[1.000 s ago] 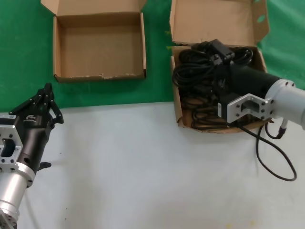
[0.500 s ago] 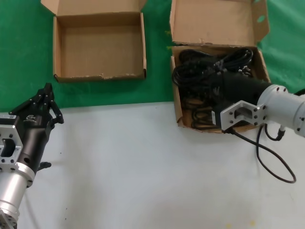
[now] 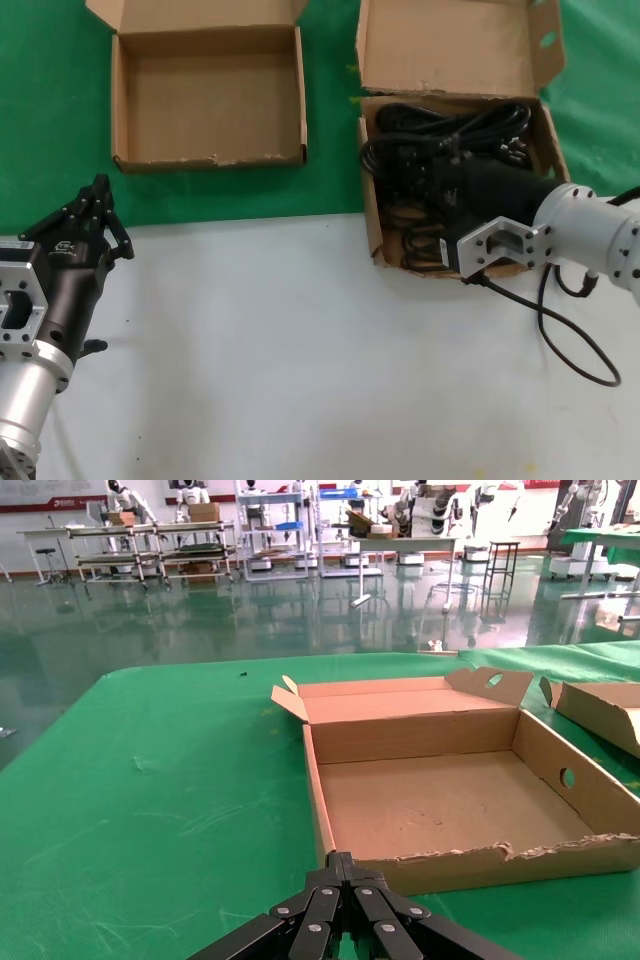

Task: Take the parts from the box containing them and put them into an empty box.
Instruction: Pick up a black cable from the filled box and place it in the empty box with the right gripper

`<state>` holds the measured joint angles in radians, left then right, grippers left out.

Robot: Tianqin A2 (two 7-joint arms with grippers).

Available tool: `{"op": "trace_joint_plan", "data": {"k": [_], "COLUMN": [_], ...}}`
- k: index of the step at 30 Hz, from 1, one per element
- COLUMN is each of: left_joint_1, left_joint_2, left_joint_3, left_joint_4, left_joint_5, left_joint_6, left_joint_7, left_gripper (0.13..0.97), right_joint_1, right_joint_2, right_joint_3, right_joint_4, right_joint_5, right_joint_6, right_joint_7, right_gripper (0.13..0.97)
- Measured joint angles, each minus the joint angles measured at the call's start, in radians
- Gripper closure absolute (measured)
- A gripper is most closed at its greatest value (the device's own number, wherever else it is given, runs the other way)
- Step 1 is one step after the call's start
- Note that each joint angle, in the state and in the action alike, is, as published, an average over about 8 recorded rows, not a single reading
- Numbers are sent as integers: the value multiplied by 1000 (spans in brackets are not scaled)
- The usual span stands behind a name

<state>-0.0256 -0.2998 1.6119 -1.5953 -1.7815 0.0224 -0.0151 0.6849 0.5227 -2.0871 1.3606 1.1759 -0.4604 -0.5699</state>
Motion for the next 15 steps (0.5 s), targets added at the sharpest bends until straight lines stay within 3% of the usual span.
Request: {"op": "trace_joint_plan", "data": {"k": [15], "left_joint_1": [0], "left_joint_2": [0], "left_joint_3": [0], "left_joint_4": [0], "left_joint_5": [0], "left_joint_6": [0], "left_joint_7": [0], "left_gripper": [952], "right_joint_1": [-13], "right_joint_2": [8], "right_joint_3": [39], "right_joint_4": [38], "right_joint_5": [-33], "right_joint_6": [0], "right_joint_7": [22], "right_gripper": [923]}}
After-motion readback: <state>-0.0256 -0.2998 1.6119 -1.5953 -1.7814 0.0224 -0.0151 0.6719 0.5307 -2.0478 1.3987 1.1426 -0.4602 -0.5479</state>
